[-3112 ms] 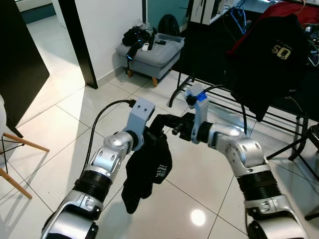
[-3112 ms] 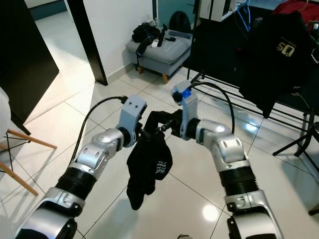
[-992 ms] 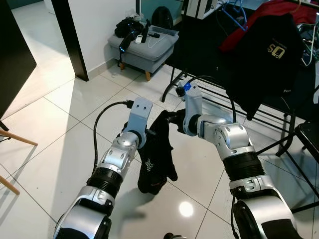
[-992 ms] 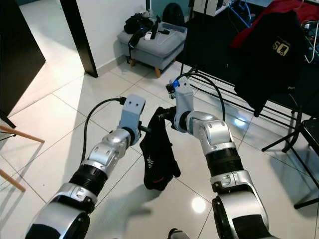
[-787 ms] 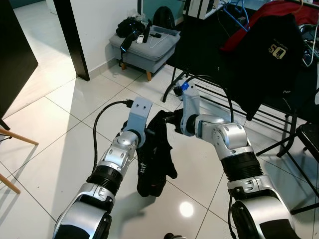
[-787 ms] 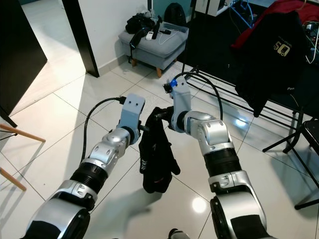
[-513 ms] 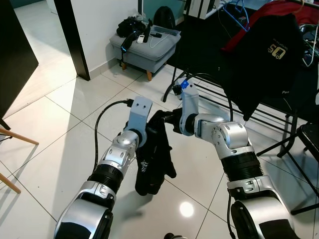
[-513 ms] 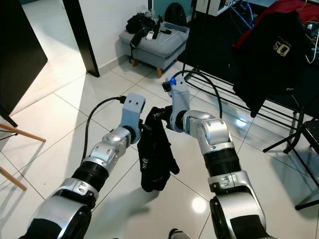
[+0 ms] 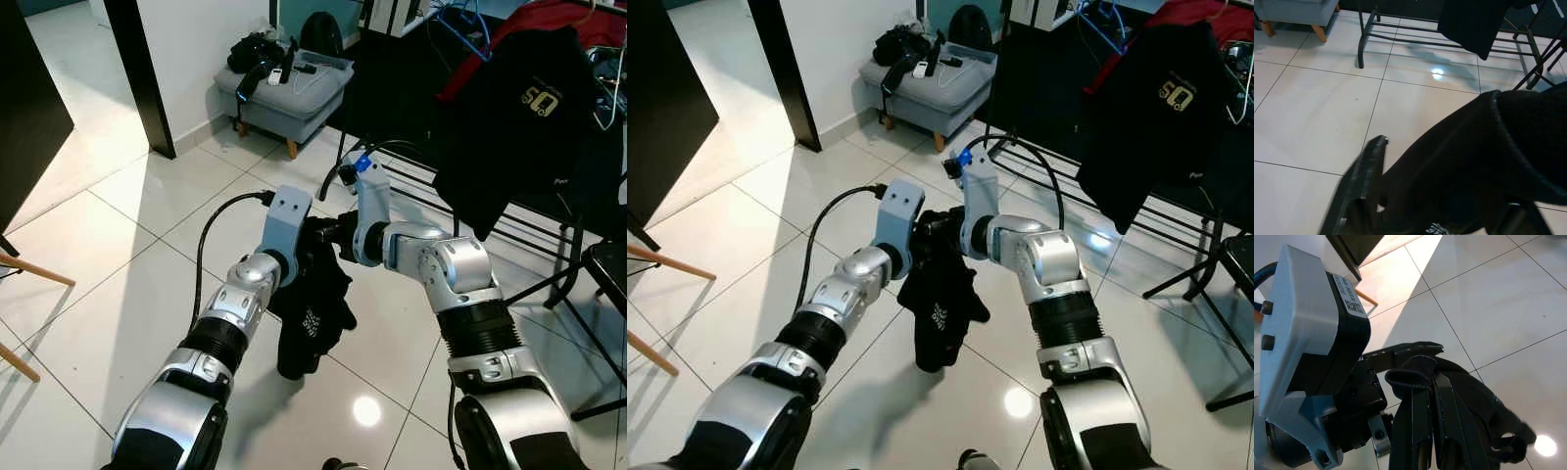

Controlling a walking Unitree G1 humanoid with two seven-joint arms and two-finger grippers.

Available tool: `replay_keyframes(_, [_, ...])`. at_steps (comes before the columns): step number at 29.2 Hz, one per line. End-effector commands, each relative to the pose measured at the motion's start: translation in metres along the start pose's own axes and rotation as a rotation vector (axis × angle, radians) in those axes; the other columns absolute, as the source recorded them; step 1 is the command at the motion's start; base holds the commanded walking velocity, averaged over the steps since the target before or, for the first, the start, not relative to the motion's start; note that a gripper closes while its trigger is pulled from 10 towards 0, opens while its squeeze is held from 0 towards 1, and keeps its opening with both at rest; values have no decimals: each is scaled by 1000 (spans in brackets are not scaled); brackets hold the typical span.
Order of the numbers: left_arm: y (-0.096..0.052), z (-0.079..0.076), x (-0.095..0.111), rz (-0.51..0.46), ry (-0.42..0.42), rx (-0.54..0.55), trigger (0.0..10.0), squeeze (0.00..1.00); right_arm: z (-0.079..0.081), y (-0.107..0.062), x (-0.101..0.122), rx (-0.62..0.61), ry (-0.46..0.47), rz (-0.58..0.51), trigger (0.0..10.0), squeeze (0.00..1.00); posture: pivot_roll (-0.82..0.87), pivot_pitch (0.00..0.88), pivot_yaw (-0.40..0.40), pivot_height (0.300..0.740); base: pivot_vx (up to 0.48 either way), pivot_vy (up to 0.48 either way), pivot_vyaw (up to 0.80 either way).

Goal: Hang hanger

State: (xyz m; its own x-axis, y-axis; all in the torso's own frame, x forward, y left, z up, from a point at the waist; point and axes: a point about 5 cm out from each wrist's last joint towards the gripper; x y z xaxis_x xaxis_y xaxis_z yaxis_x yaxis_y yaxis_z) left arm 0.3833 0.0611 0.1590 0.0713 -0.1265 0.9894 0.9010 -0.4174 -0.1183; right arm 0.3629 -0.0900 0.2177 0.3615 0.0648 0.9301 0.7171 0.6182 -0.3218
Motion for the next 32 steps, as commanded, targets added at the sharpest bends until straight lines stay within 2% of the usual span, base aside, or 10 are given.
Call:
replay_keyframes(1, [0, 2, 0, 1, 18, -10, 0, 0, 3, -2, -1, 27, 0, -4, 0, 0, -106, 135, -40, 740, 0, 0, 0])
replay_keyframes(9, [-1, 3, -2, 4, 71, -42, 0, 0, 3, -2, -1, 24, -10, 1, 0, 0, -105, 139, -43, 740, 0, 0, 0])
replay_keyframes(11, [-5, -2, -2, -4, 188, -179, 0, 0, -2, -4, -3, 12, -41, 15, 0, 0, -105, 139, -43, 740, 0, 0, 0])
replay_keyframes(12, [-5, -2, -2, -4, 188, -179, 0, 0, -2, -4, -3, 12, -41, 15, 0, 0, -105, 139, -43, 740, 0, 0, 0])
replay_keyframes(14, [-16, -2, -6, 0, 361, -342, 0, 0, -13, -8, -6, -25, -86, 29, 0, 0, -100, 147, -43, 740, 0, 0, 0])
replay_keyframes(20, [-26, 4, -10, 7, 453, -414, 0, 0, -20, -12, -7, -51, -104, 30, 0, 0, -100, 147, -43, 740, 0, 0, 0])
replay_keyframes(25, [-58, 25, -13, 19, 572, -594, 0, 0, -34, -25, -11, -47, -152, 9, 0, 0, -91, 156, -44, 740, 0, 0, 0])
replay_keyframes(28, [-58, 25, -13, 19, 572, -594, 0, 0, -34, -25, -11, -47, -152, 9, 0, 0, -91, 156, -44, 740, 0, 0, 0])
replay_keyframes(29, [-73, 35, -8, 23, 570, -641, 0, 0, -39, -31, -11, -38, -175, -19, 0, 0, -89, 160, -41, 740, 0, 0, 0])
replay_keyframes(32, [-77, 37, -4, 20, 546, -655, 0, 0, -39, -33, -10, -26, -182, -40, 0, 0, -89, 160, -41, 740, 0, 0, 0])
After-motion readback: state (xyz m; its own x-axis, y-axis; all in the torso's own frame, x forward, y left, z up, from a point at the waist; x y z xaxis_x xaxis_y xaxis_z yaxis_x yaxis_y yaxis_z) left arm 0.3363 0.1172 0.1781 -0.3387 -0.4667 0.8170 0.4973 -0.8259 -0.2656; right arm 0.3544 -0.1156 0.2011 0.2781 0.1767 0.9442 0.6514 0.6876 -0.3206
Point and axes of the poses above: a point about 5 cm out from each wrist's last joint towards the gripper, its own y axis pointing out of the wrist towards the gripper, its own x axis along the axis of the wrist's last joint, z = x × y, and after that the axes turned 1 degree about y, right-handed
